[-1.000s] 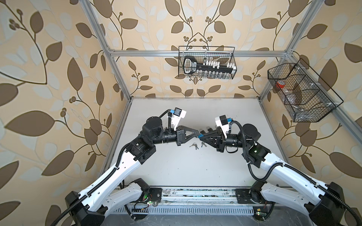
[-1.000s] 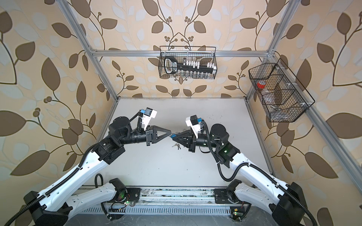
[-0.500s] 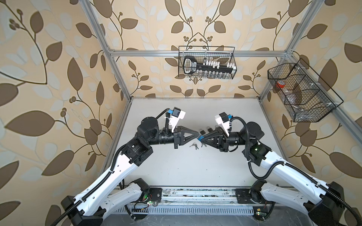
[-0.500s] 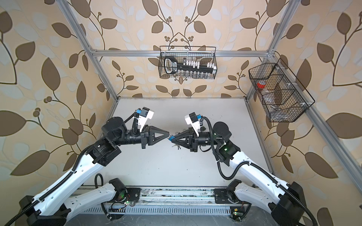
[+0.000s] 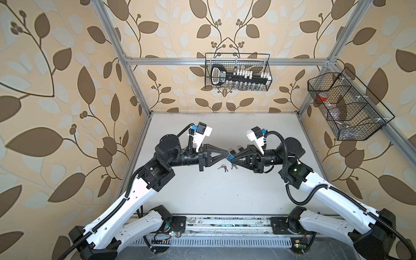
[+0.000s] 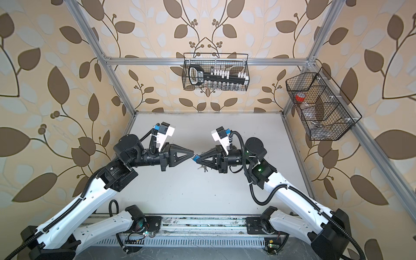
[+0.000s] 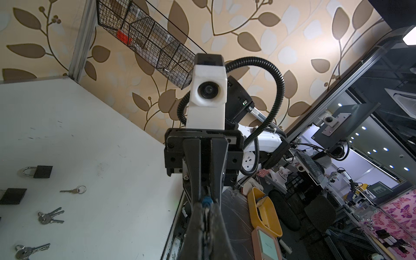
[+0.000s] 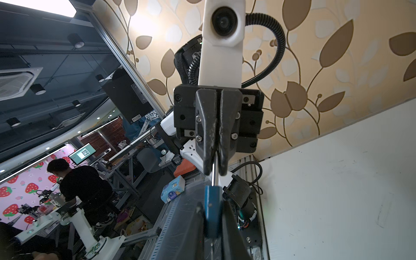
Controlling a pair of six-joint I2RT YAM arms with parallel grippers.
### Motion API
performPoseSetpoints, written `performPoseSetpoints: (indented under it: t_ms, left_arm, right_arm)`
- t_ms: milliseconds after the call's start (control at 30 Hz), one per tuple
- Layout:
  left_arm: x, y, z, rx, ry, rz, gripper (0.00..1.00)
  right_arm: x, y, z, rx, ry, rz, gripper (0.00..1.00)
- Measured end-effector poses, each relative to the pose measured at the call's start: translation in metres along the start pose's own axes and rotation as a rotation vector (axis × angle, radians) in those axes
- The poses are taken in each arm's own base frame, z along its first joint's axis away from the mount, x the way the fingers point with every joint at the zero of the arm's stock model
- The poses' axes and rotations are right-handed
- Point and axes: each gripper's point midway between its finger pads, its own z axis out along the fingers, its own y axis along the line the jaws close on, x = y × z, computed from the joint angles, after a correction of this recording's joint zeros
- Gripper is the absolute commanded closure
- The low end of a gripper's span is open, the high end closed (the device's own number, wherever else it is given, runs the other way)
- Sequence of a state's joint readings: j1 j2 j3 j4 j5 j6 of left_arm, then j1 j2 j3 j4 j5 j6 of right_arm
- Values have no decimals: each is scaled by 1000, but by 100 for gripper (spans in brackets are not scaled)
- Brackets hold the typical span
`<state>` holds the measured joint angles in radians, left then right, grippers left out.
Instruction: Lock with the key
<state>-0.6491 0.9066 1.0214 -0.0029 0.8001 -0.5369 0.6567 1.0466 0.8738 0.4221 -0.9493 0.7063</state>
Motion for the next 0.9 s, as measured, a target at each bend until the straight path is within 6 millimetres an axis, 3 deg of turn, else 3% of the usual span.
performPoseSetpoints:
  t_ms: [367,667,900]
  left_arm:
    - [0,2,10,-14,-46,10,100]
    - [1,-8,20,-8,-51,45,100]
    - [-3,-12,17,-51,-69,79,100]
  right_arm:
    - [-4,-2,-2,52,-3,-52,100]
    - [-12,10,-6,20,2,-66,100]
    - [-14,11,-7,28,25,-92,97]
